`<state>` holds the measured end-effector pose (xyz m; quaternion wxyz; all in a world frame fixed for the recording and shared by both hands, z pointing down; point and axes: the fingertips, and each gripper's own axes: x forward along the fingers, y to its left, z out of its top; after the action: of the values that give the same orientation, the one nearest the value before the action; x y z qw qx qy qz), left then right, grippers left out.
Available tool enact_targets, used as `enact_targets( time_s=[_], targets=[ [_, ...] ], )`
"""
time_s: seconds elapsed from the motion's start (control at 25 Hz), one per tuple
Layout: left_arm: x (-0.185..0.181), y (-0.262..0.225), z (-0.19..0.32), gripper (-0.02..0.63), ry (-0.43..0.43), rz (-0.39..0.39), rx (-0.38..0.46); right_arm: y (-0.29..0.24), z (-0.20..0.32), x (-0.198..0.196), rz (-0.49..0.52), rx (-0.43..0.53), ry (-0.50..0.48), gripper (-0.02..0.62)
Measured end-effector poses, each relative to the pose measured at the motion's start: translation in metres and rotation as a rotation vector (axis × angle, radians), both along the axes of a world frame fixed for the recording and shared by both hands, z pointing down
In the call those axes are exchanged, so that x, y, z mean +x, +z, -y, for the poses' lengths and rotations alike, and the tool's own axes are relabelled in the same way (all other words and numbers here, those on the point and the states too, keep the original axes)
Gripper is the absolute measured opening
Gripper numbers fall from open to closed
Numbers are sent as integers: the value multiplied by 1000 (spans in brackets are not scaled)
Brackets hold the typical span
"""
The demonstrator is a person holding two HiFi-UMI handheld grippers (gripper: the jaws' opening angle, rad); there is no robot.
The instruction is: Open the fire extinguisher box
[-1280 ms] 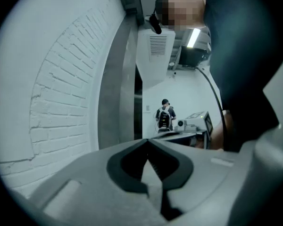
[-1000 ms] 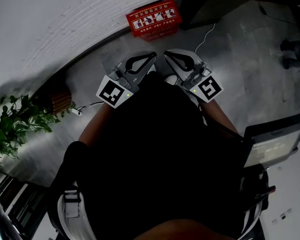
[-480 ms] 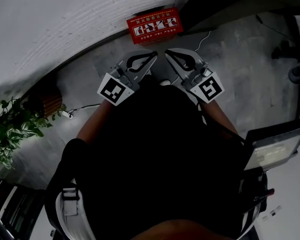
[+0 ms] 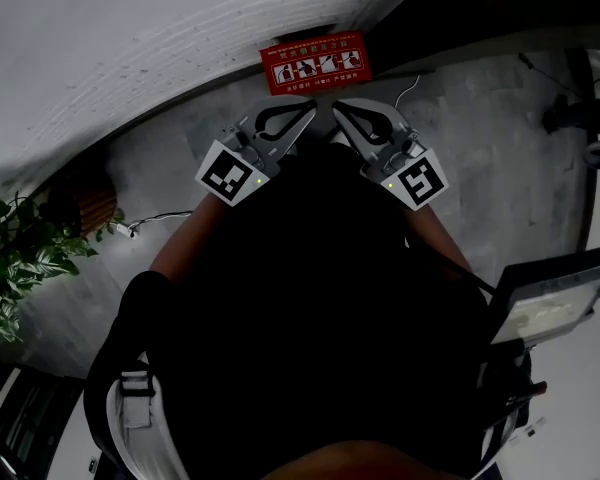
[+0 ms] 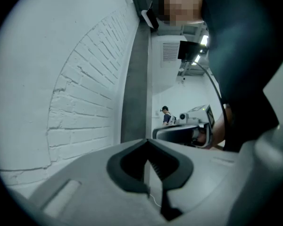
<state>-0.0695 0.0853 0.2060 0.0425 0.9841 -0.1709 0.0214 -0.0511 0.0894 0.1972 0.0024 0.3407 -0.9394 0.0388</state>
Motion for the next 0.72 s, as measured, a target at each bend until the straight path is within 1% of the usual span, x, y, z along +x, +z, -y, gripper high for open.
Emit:
enact_targets(
  time_s=[0.16,0.28,0.4,0.56,0.72],
  targets=[
    [7,0,12,2,-38,4,-2,-2,14,9,6,3,-33,9],
    [15,-4,14,2,-79,3,11,-2,15,14,13,9,-82,9],
    [31,-6,24,2,-147,2,7,-2,24,29,26,2,-152,9],
    [57,0,38,2,-256,9,-25,0,39,60,24,6,-252,9],
    [83,11,40,2,-350,27,-35,6,47,93,52,-4,-315,9]
  ],
)
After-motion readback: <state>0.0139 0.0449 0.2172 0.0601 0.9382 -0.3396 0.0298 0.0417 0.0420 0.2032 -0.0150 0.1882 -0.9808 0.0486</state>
